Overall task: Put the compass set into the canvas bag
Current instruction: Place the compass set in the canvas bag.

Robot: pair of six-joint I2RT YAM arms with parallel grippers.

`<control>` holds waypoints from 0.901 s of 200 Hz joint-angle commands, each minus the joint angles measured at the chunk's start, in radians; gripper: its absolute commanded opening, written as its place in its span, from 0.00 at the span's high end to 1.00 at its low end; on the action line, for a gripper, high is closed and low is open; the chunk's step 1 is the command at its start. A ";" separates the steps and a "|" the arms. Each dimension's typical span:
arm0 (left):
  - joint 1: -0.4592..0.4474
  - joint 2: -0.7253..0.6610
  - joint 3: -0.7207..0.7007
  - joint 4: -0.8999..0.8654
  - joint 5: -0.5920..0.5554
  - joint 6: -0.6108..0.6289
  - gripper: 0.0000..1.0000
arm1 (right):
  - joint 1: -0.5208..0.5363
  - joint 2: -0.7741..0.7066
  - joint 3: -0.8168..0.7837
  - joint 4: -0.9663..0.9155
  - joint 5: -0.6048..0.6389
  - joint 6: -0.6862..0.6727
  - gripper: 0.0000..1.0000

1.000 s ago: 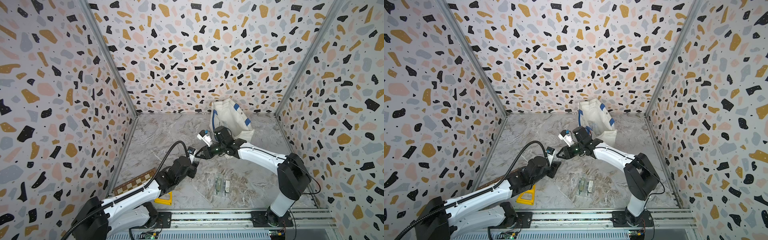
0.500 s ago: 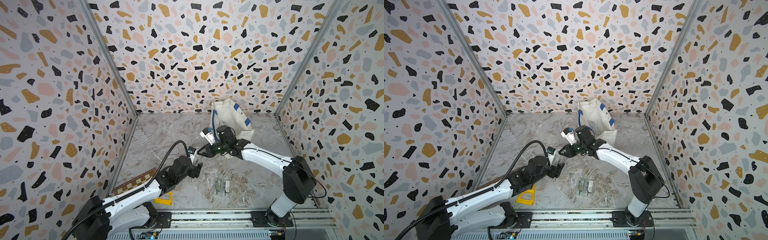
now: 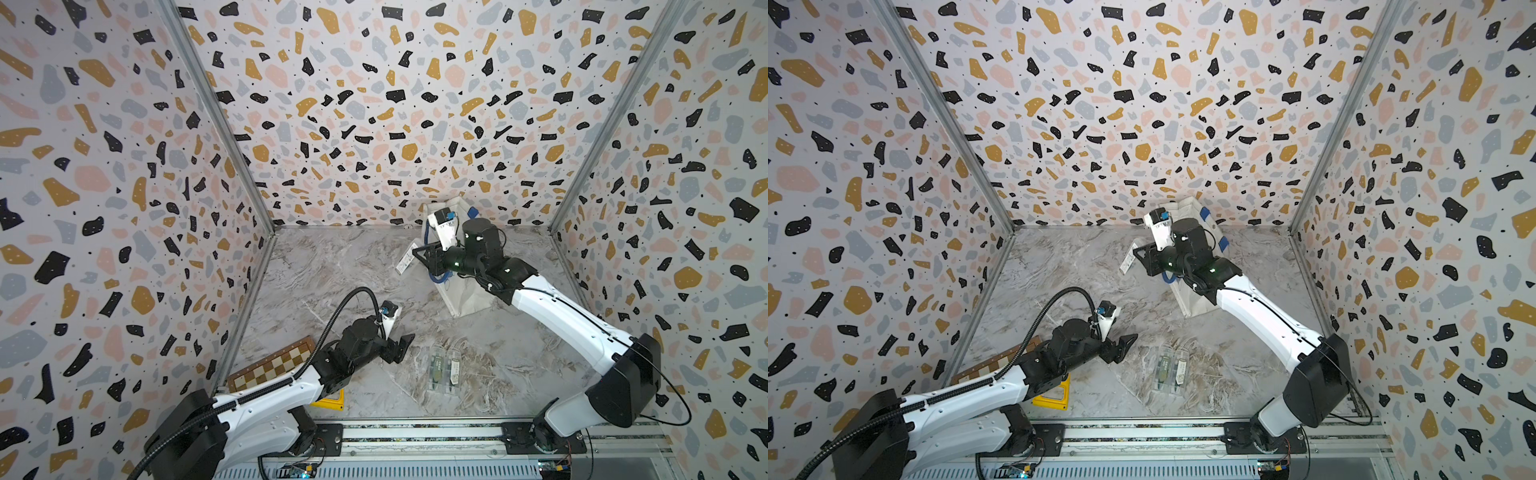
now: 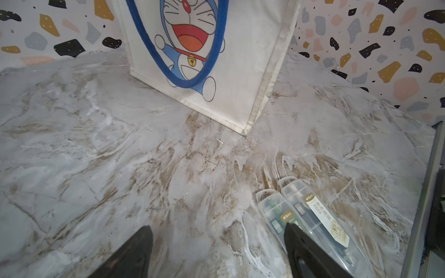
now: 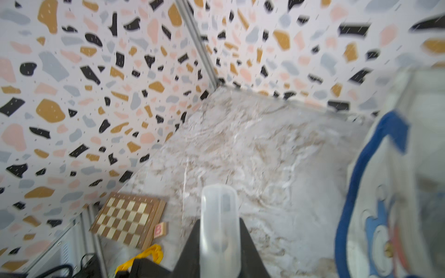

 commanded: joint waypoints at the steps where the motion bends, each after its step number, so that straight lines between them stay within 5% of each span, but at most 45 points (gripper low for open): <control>1: 0.003 -0.009 -0.009 0.070 0.037 0.025 0.14 | -0.061 -0.039 0.089 -0.014 0.188 -0.072 1.00; 67: 0.004 -0.027 0.008 0.021 0.011 0.044 0.14 | -0.176 0.238 0.473 -0.321 0.392 -0.162 1.00; 125: 0.003 -0.036 -0.012 0.040 0.012 0.048 0.14 | -0.221 0.524 0.706 -0.548 0.353 -0.188 1.00; 180: 0.003 0.008 0.018 0.013 0.030 0.051 0.14 | -0.237 0.646 0.695 -0.616 0.300 -0.216 1.00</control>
